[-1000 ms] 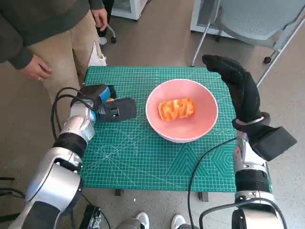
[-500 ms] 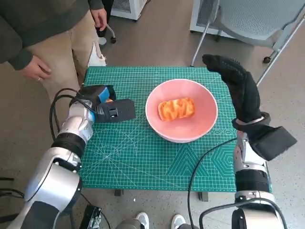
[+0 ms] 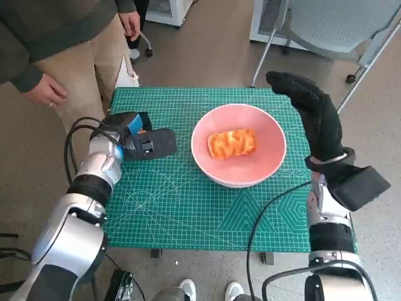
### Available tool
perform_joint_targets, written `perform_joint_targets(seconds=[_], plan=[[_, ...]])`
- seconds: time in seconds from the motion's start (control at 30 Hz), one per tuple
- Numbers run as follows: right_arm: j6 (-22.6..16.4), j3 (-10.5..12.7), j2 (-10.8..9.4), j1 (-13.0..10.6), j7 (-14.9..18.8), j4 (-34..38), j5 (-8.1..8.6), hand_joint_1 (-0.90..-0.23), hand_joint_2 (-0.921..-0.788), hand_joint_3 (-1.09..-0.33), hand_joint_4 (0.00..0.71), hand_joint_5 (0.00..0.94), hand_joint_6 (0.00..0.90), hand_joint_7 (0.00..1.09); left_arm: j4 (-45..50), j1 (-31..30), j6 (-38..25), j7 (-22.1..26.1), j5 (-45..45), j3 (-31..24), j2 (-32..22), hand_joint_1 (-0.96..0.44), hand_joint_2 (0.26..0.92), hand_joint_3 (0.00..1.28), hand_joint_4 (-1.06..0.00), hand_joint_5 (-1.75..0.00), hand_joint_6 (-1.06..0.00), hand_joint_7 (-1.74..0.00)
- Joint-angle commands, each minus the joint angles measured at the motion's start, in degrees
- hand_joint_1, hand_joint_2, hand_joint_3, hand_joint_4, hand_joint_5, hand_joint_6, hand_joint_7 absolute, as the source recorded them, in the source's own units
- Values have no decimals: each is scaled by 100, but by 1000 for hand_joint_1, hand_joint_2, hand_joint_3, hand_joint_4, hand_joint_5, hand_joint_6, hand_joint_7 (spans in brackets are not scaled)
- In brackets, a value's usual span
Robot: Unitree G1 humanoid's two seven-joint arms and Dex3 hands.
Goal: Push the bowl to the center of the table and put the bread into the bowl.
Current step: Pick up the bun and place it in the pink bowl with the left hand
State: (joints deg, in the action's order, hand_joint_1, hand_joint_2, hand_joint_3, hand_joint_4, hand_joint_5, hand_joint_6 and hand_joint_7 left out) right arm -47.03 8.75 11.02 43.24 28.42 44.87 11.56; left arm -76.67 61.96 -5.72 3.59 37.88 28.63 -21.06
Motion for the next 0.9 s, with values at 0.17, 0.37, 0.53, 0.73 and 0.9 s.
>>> perform_joint_targets(seconds=[0.17,0.37,0.53,0.73,0.9], plan=[[18,8,28,-87,-48,52,-15,-722,-921,-816,192,0,-1,520,-98,-155,23,90,35,29,37,1,920,57,-698,-1139,-635,-1179],[-7,0,34,-72,-65,84,-41,-722,-921,-816,193,1,-1,521,-82,-154,91,75,67,65,29,1,919,61,-724,-1182,-610,-1135],[-32,-5,25,-67,-62,107,-41,-721,-921,-816,194,1,-1,521,-84,-139,120,147,72,78,11,1,918,63,-738,-1162,-596,-1154],[-35,-5,23,-63,-65,108,-42,-714,-921,-816,194,1,-1,521,-86,-125,111,228,58,73,1,1,917,62,-739,-1141,-595,-1175],[-30,-6,19,-56,-61,111,-36,-712,-921,-816,194,1,-1,521,-81,-128,114,250,37,52,-6,1,917,61,-730,-1130,-603,-1188]])
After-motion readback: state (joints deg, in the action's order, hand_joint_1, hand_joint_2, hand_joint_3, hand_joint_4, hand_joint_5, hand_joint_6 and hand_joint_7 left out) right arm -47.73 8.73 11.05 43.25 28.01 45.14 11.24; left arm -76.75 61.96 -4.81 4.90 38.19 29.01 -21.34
